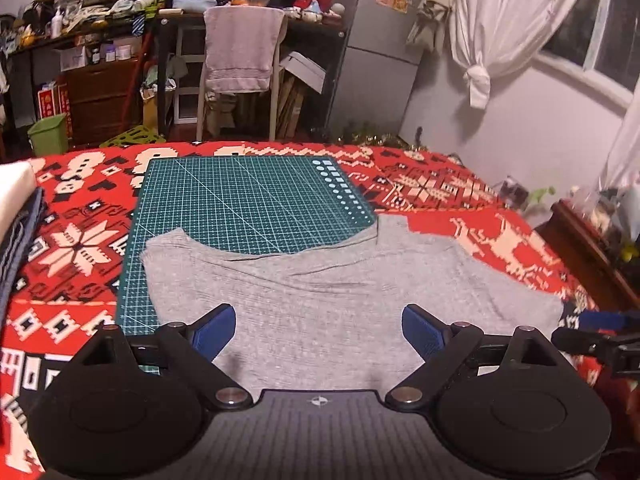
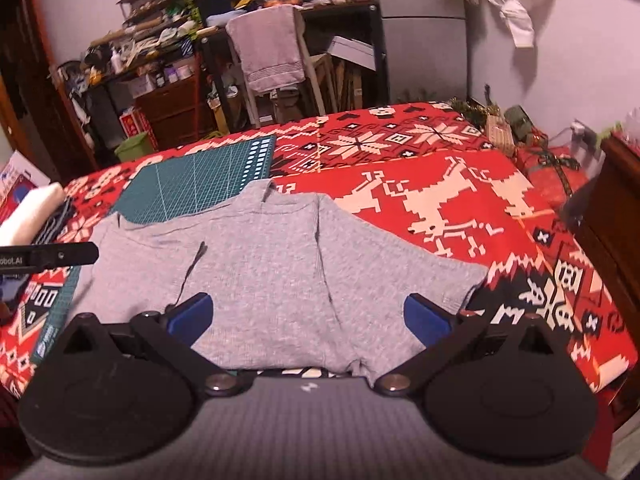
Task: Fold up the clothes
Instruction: 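Open both tools and raise them above the grey shirt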
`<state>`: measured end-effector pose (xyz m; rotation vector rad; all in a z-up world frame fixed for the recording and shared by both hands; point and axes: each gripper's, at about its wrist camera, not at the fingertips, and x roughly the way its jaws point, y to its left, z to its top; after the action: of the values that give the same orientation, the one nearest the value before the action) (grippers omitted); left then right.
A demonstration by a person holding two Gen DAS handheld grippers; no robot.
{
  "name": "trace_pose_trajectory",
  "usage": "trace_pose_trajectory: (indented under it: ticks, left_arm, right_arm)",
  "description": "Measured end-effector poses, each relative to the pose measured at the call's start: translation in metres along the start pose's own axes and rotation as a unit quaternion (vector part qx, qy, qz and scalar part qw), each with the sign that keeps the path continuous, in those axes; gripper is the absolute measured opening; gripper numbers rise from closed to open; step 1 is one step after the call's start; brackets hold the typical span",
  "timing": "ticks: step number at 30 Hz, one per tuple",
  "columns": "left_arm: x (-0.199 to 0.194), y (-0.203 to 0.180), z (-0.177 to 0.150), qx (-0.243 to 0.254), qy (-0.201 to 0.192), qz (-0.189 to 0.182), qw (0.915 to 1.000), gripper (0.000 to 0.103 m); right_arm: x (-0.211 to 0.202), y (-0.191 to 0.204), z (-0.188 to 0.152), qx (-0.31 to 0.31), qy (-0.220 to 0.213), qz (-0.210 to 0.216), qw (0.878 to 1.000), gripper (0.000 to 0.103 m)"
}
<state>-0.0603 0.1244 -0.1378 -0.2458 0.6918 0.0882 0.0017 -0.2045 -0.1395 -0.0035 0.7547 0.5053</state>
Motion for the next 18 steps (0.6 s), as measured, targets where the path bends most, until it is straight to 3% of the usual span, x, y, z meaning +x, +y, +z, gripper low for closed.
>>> trace_pose_trajectory:
  ticks: [5, 12, 17, 18]
  left_arm:
    - [0.0, -0.007, -0.001, 0.008, -0.006, 0.009, 0.9999, 0.091]
    - [-0.001, -0.015, -0.004, 0.028, -0.014, 0.003, 0.9995, 0.091]
    - [0.001, -0.022, -0.01, 0.058, -0.013, 0.007, 0.9982, 0.091]
    - [0.001, -0.022, -0.011, 0.059, -0.011, 0.001, 0.9982, 0.091]
  right_arm:
    - [0.005, -0.001, -0.004, 0.0, 0.011, -0.037, 0.999, 0.102]
    - [0.004, -0.021, -0.009, 0.047, 0.01, -0.052, 0.998, 0.101]
    - [0.01, -0.039, -0.011, 0.079, 0.003, -0.08, 0.994, 0.082]
    - [0.012, -0.042, -0.011, 0.082, 0.002, -0.086, 0.993, 0.074]
